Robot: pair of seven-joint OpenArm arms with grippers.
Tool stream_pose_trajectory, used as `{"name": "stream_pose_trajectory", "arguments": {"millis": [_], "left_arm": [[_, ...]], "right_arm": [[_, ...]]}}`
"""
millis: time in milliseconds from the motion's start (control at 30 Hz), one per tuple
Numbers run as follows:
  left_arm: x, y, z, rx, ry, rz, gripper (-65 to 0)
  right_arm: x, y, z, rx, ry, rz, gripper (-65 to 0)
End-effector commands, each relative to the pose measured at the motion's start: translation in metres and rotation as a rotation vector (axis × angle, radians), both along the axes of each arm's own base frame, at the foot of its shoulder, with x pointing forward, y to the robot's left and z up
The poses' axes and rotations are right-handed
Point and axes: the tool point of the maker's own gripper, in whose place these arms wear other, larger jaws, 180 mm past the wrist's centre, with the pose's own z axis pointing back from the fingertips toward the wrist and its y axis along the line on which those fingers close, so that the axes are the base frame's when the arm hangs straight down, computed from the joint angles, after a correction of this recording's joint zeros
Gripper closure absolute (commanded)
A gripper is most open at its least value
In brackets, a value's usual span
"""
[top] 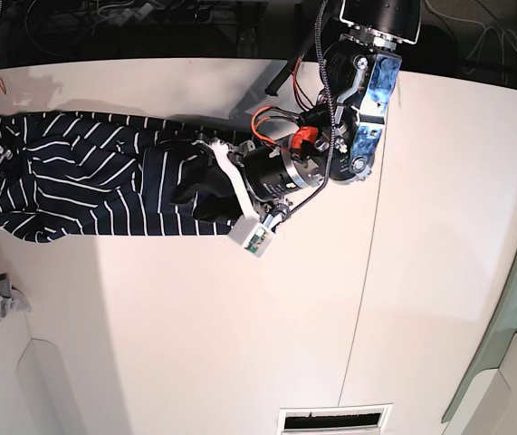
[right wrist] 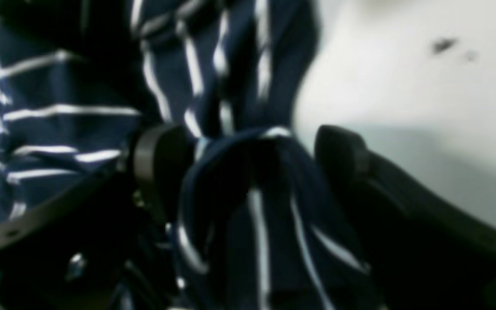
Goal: Layout the t-shirt on the table in an organized manner, then fold the t-shirt properly
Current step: 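Fold the strip end with the left gripper toward the right gripper, then grasp the other strip end with the right gripper and fold it over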
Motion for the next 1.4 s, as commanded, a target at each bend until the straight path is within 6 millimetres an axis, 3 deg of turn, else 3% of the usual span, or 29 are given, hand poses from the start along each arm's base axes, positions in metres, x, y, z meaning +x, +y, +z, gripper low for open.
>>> {"name": "stream_pose_trajectory", "arguments": {"millis": [0,300,367,467,533,667,800,1067,1200,1367], "left_arm": [[0.008,-0.001,0.014,-0.024,-0.044,0.003,-30.5],[0.028,0.071,-0.014,0.131,-0.011,0.155,-30.5],[0.032,0.088,-0.016,0.150,-0.011,0.186,-30.5],[0.037,0.111,-0.017,0.168,-0.010,0.236,-30.5],[0.039,0.125,-0.019,0.175,-0.003,0.274,-30.5],[0.034,0.149,-0.029,0.189,0.028,0.330,-30.5],[0.016,0.151,-0.053,0.189,0.098,0.338,-30.5],[-0.018,0.116,-0.095,0.134,0.201,0.272,-30.5],[-0.020,0.112,-0.100,0.126,0.210,0.268,-30.5],[-0.021,0.112,-0.100,0.128,0.211,0.267,-30.5]], "right_arm": [[0.011,0.000,0.012,0.001,-0.042,0.014,-45.1],[0.015,0.040,0.000,0.079,-0.060,0.038,-43.8],[0.015,0.043,-0.002,0.086,-0.060,0.037,-36.2],[0.014,0.042,-0.003,0.075,-0.058,0.040,-10.5],[0.018,0.038,0.001,0.051,-0.088,0.033,0.0],[0.028,0.035,0.014,0.006,-0.139,0.046,0.0],[0.045,0.039,0.042,-0.033,-0.217,0.085,0.0],[0.075,0.070,0.118,-0.106,-0.390,0.210,0.0],[0.080,0.105,0.141,-0.055,-0.452,0.261,0.0],[0.080,0.172,0.138,0.015,-0.466,0.374,0.0]]}}
